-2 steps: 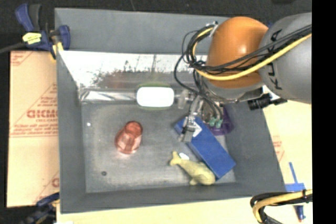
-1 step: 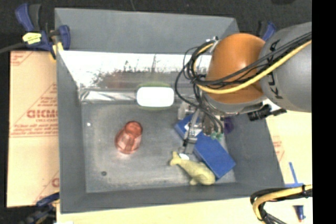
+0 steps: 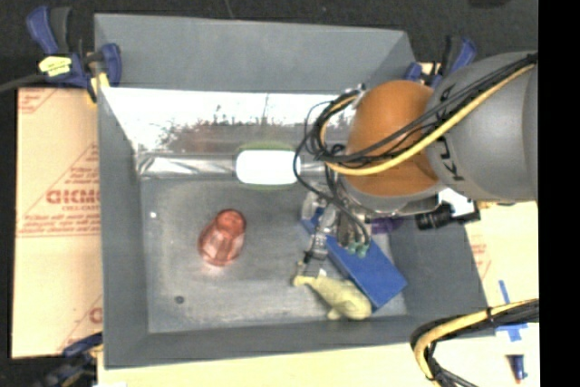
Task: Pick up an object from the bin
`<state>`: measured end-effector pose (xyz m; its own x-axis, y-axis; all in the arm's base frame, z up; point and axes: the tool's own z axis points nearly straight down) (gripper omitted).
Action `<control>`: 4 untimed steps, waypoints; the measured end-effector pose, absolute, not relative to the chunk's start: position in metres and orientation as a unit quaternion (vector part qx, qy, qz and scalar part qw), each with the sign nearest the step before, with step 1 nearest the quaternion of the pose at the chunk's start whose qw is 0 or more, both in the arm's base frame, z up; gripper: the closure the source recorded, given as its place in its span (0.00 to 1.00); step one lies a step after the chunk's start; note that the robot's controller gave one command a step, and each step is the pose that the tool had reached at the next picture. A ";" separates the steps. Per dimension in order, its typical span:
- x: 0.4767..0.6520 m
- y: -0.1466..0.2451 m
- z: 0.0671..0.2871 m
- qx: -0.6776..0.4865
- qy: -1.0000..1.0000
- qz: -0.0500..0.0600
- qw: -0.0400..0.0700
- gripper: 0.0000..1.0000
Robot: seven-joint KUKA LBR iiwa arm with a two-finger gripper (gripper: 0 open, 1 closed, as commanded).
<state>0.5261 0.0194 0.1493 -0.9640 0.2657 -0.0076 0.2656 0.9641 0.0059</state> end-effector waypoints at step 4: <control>0.530 -0.049 0.226 0.061 0.998 0.000 0.009 0.00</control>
Offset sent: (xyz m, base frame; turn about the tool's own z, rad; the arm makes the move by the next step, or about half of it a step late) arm -0.0052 -0.0065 0.0856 -0.1847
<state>0.5297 -0.0486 0.2262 -0.9924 0.1216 -0.0184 0.1216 0.9926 0.0002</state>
